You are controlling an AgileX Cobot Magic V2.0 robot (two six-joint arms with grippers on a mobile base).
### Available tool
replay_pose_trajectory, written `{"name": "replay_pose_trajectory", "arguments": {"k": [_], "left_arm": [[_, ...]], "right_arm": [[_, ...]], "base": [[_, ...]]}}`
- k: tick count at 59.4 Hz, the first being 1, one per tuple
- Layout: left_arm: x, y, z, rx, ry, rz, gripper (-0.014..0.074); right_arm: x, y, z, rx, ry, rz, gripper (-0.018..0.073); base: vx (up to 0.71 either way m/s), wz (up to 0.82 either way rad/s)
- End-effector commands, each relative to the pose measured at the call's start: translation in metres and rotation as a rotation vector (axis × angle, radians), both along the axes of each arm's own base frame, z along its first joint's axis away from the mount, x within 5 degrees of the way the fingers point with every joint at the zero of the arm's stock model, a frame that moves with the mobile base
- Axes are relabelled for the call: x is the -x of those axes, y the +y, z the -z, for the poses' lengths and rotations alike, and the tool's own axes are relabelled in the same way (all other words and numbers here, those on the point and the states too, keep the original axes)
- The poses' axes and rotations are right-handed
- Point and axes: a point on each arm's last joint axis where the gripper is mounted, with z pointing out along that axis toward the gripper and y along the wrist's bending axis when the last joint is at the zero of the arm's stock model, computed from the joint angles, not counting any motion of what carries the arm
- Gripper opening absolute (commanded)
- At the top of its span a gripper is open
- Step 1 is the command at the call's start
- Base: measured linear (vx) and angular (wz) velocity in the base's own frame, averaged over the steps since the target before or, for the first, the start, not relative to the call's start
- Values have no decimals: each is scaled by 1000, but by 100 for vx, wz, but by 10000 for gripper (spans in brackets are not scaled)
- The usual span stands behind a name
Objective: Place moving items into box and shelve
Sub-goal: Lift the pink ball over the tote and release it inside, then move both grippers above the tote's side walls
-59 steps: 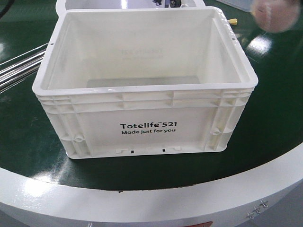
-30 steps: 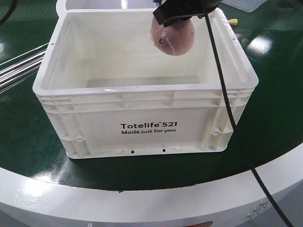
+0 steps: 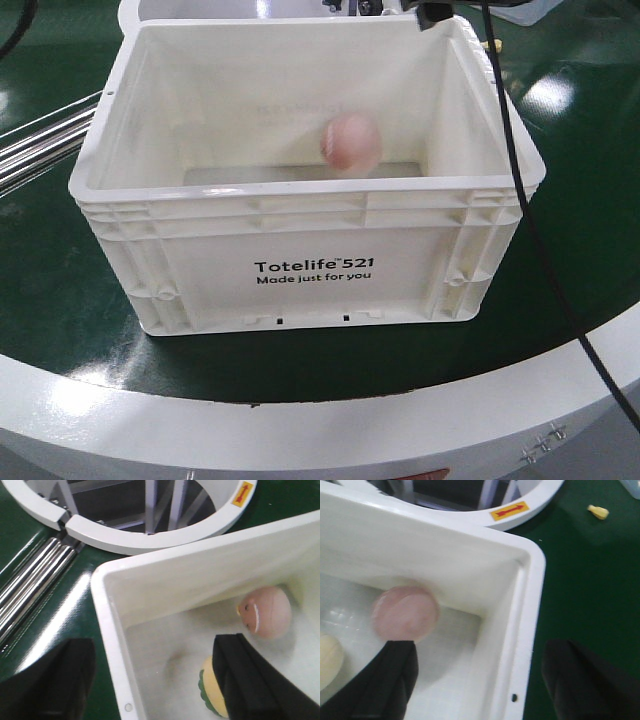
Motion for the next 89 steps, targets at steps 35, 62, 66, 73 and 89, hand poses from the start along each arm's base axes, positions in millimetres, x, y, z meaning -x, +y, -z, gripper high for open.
{"name": "replay_pose_trajectory", "arguments": {"k": [35,62,66,73,89], "left_arm": [[-5,7,26,-82,60,-72,585],[-13,5,35,-79,84,-83,585],[-14,5,36,-65,91,-96,585],[-15,5,37,-55,96,-108,577],[-15,-2,40,-1,120,-74,511]], "right_arm": [[-8,-66,-11,-235,67,211,551],[-25,-58,18,-243,183,166,551],[-29,-57,22,-238,192,169,551],[-34,-56,32,-221,222,165,551],[-39,-58,41,-171,250,163,551]], "base": [[0,0],[0,0],[0,0],[0,0],[0,0]]}}
